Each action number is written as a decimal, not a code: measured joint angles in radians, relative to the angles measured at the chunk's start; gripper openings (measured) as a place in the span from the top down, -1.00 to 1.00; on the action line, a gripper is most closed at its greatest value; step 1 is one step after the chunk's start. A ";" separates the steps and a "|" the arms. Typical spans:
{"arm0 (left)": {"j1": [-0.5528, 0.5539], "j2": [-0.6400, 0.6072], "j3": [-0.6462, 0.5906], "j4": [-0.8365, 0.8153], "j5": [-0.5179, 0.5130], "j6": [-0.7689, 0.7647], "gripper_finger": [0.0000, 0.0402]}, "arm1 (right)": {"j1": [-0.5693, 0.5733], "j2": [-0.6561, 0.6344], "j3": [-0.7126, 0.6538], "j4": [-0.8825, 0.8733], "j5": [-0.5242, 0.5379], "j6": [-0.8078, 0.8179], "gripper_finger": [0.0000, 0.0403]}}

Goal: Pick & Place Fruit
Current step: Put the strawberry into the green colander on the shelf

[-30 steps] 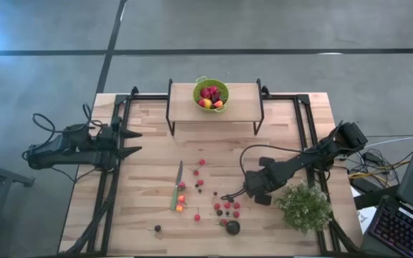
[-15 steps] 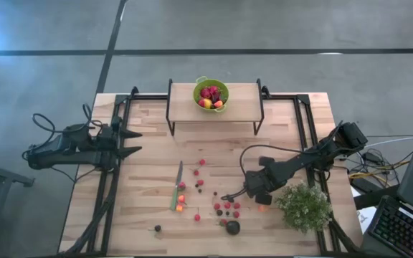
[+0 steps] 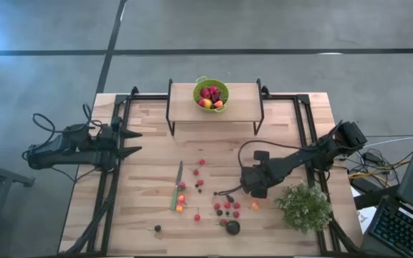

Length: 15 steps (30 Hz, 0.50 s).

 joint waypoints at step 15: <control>0.000 0.000 0.000 0.000 0.000 0.000 -0.20 | -0.016 -0.002 0.302 0.001 0.001 -0.254 0.96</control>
